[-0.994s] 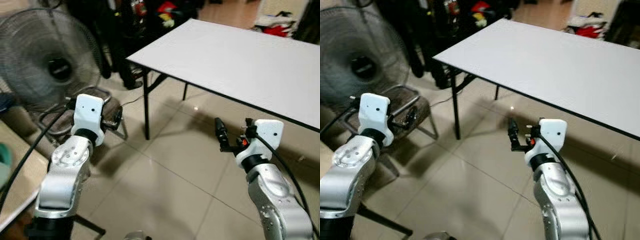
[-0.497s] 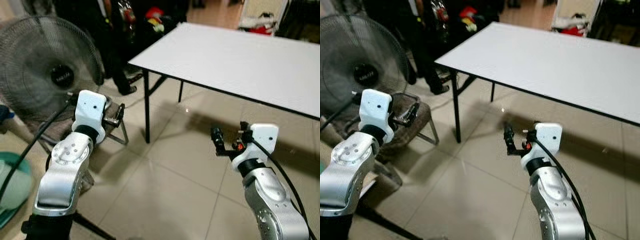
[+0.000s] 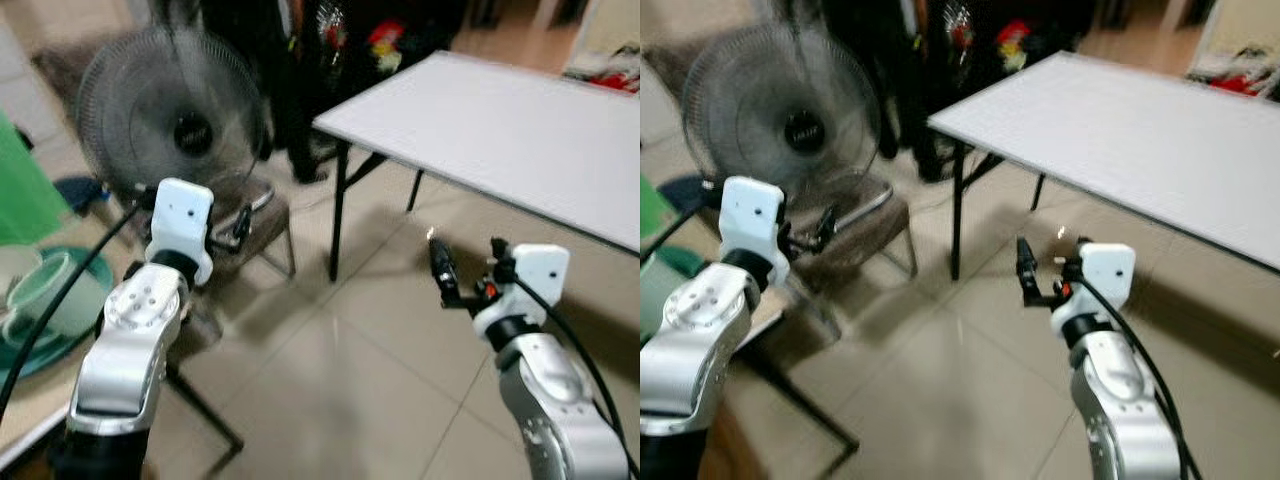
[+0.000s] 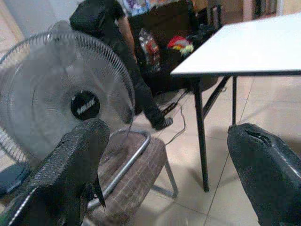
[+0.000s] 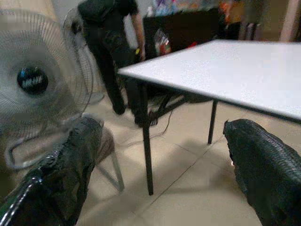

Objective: Setting the table

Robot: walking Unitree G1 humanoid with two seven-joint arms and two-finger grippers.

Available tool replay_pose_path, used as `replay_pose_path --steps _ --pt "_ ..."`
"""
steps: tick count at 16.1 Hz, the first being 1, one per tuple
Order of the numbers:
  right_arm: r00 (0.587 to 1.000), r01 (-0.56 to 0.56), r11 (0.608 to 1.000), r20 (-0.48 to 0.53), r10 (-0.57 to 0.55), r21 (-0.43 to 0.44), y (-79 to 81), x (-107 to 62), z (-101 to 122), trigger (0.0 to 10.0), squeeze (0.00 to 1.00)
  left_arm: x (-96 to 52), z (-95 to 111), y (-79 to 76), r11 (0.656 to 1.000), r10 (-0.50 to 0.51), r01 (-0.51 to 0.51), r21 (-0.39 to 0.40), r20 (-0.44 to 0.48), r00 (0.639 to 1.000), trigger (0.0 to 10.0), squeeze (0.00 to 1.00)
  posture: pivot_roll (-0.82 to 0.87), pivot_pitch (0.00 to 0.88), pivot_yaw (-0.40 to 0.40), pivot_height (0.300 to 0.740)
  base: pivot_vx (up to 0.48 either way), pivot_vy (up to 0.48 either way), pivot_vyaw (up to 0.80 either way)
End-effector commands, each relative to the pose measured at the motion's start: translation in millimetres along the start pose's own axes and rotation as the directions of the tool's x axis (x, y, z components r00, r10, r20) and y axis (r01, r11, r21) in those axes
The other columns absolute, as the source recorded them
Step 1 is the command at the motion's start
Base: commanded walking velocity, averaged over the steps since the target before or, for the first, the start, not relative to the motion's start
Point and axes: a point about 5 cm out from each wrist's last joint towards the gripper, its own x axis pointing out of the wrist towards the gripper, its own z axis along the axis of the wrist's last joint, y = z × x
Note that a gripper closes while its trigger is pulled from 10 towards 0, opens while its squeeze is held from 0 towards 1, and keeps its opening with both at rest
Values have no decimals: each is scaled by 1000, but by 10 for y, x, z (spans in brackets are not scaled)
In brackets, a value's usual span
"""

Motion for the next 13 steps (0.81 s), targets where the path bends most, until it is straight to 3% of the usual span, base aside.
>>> replay_pose_path --steps 1,3,5,12,13 --pt "999 -33 999 11 33 19 72 20 24 10000 0 -17 -22 64 1000 24 -24 -4 -15 1000 10000 0 45 0 60 740 0 480 0" --pt "999 -43 999 13 43 22 79 18 22 10000 0 -26 -16 65 1000 26 -27 -2 -12 1000 10000 0 49 0 57 740 0 480 0" --pt "996 -90 995 23 91 -39 113 31 51 10000 0 -48 11 77 999 50 -50 -6 9 999 10000 0 54 0 49 740 0 240 0" --pt "995 -83 996 54 84 -27 95 56 89 10000 0 -42 35 96 998 64 -64 10 20 998 10000 0 61 0 38 740 0 -480 800" --pt "998 -46 998 44 45 39 64 46 65 10000 0 -37 20 92 999 53 -52 -9 5 999 10000 0 57 0 47 740 0 0 0"
